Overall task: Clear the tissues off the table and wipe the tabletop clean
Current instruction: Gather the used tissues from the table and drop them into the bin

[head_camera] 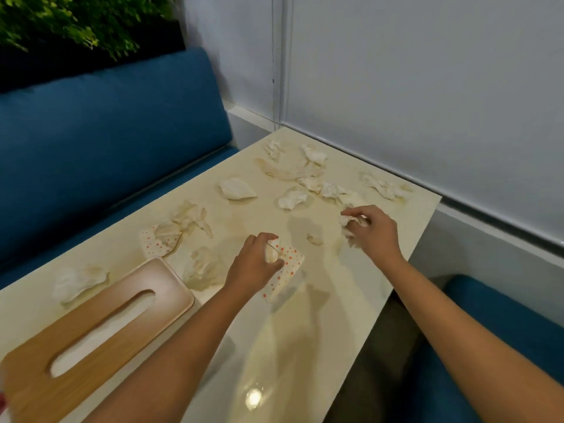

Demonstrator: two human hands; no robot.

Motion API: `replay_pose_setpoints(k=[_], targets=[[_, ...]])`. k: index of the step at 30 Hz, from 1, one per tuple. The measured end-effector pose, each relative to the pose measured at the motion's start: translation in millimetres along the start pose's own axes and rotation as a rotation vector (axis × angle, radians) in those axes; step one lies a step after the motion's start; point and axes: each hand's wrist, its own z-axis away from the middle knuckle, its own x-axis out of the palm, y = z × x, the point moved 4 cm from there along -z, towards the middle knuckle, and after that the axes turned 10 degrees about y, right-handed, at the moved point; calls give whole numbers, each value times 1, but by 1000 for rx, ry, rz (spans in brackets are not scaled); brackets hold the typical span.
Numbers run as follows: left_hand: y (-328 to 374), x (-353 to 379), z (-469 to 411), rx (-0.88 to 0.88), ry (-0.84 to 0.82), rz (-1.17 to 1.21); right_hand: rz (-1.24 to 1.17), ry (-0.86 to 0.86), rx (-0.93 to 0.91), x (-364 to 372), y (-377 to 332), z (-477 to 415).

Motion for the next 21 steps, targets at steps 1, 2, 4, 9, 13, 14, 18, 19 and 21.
replay_pose_setpoints(k=[1,2,4,9,13,14,18,19,21], targets=[[4,1,7,20,-13,11,2,21,14,-11,-2,11],[7,3,14,36,-26,21,-1,37,38,-22,-5,23],[13,10,33,67,-69,40,-2,89,92,-48,-7,54],[35,32,84,155,-187,73,-22,208,234,-112,9,137],[61,59,132,236,-296,110,16,323,298,-170,27,206],[67,68,143,250,-327,119,27,353,319,-183,34,223],[95,108,197,344,-475,123,88,488,404,-239,63,295],[100,118,210,369,-511,112,96,516,416,-249,70,310],[114,138,241,429,-593,95,125,586,453,-272,88,346]])
